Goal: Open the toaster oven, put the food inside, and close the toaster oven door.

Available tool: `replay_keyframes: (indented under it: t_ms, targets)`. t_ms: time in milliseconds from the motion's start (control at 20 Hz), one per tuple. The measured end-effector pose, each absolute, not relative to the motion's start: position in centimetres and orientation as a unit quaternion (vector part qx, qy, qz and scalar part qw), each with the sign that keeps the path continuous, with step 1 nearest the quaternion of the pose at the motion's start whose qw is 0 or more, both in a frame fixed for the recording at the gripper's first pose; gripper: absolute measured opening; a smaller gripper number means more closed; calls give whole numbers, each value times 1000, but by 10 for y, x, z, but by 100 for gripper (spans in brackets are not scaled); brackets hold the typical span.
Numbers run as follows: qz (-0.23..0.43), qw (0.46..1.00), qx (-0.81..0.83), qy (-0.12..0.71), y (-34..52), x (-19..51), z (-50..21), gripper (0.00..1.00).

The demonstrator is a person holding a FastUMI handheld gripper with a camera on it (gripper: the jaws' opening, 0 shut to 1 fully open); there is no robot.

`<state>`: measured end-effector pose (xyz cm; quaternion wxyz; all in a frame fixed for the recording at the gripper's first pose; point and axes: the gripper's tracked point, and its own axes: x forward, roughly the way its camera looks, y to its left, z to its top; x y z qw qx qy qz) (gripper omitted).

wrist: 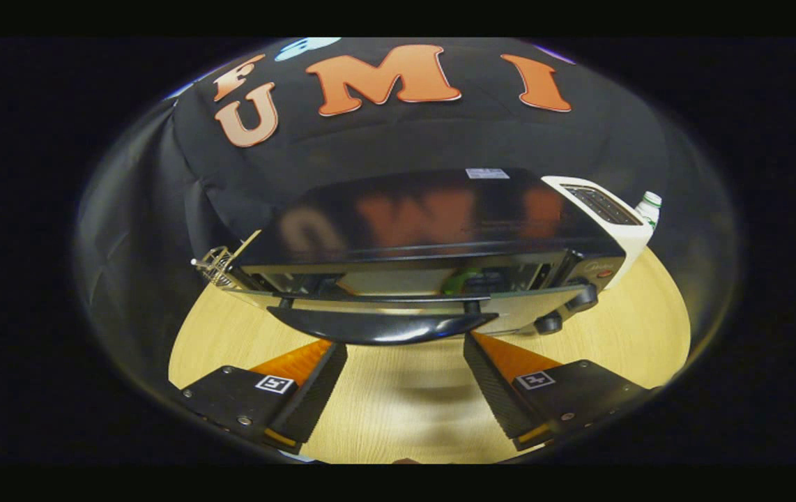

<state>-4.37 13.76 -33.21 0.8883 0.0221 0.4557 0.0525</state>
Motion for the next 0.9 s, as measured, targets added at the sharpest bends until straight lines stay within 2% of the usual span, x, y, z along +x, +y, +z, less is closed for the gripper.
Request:
replay_keyframes:
  t_ms: [200, 500, 900]
  targets:
    - [42, 893, 28, 447, 136, -27, -324, 99]
    - [55, 902, 12, 428, 138, -38, -301, 99]
    - [74, 950, 4, 303, 120, -22, -183, 99]
